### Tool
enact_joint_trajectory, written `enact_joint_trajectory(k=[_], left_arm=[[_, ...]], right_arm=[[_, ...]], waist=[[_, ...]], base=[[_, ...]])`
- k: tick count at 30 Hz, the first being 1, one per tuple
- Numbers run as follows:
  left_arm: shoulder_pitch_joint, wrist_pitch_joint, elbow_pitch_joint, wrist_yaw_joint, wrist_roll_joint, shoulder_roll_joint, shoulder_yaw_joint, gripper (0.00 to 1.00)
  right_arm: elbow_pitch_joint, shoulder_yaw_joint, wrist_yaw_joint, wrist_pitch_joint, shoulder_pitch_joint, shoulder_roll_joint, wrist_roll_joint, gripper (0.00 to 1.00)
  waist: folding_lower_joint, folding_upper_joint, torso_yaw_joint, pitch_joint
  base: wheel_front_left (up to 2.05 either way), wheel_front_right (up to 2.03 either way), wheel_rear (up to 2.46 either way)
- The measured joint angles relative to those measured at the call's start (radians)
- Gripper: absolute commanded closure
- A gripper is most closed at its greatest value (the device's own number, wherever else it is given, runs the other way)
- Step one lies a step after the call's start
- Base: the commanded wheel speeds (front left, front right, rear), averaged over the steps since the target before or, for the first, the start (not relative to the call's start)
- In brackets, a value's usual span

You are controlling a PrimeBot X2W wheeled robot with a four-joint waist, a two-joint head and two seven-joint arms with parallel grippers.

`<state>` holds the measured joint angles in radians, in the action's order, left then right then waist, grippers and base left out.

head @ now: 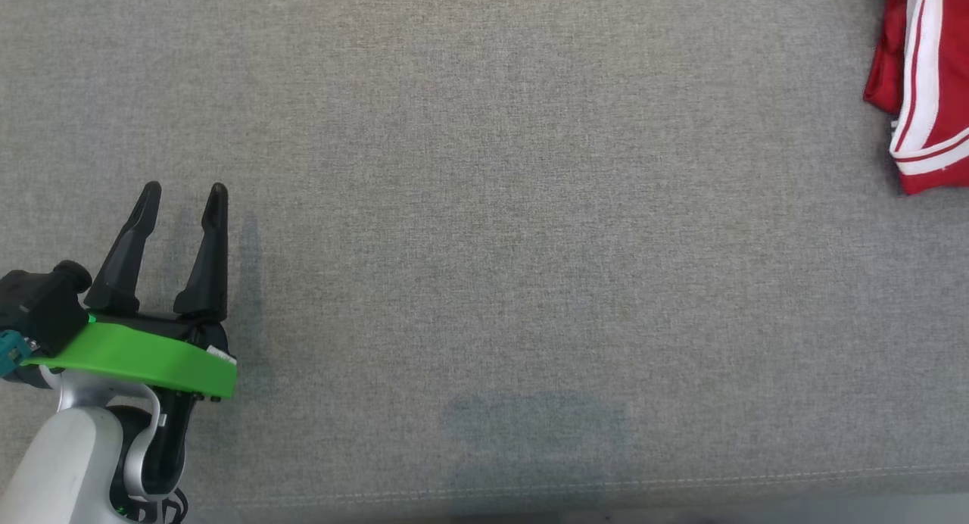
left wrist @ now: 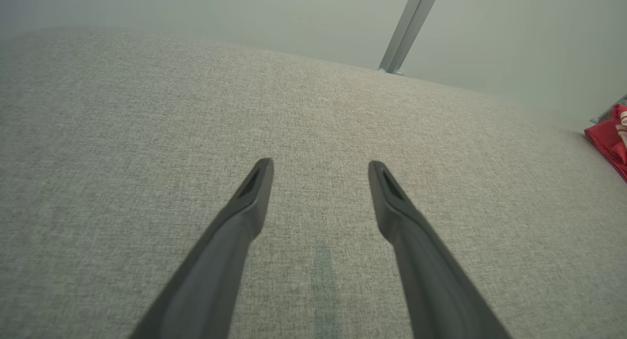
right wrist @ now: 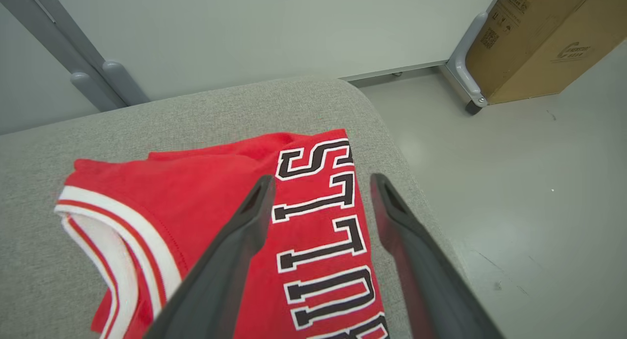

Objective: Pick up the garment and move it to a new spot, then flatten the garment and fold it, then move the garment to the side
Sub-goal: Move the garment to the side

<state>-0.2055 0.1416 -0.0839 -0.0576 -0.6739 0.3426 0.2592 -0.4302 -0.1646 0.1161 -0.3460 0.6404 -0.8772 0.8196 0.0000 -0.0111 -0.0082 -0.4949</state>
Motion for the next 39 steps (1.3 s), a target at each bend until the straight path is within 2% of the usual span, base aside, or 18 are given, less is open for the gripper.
enact_joint_trajectory(k=[7, 20, 25, 29, 39], left_arm=[[0.000, 0.011, 0.011, -0.006, 0.000, -0.003, -0.005, 0.00], [0.012, 0.072, 0.112, -0.015, 0.010, -0.010, -0.046, 0.00], [0.047, 0.089, 0.162, -0.018, 0.019, -0.032, -0.046, 0.00], [0.069, 0.096, 0.201, -0.019, 0.023, -0.050, -0.042, 0.00], [0.156, 0.106, 0.275, -0.019, 0.064, -0.054, -0.035, 0.00]], right_arm=[[-0.026, -0.018, 0.000, 0.194, -0.036, 0.094, -0.062, 0.00], [0.080, -0.049, -0.001, 0.534, -0.066, 0.194, -0.162, 0.00], [0.090, -0.091, 0.000, 0.593, -0.178, 0.237, -0.196, 0.00], [0.100, -0.104, 0.000, 0.593, -0.254, 0.287, -0.206, 0.00], [0.124, -0.118, 0.009, 0.597, -0.449, 0.437, -0.214, 0.00]], waist=[[0.0000, 0.0000, -0.014, 0.021], [0.0000, 0.0000, -0.051, 0.134], [0.0000, 0.0000, -0.062, 0.195], [0.0000, 0.0000, -0.064, 0.247], [0.0000, 0.0000, -0.050, 0.373]], base=[[0.00, 0.00, 0.00], [0.00, 0.00, 0.00], [0.00, 0.00, 0.00], [0.00, 0.00, 0.00], [0.00, 0.00, 0.00]])
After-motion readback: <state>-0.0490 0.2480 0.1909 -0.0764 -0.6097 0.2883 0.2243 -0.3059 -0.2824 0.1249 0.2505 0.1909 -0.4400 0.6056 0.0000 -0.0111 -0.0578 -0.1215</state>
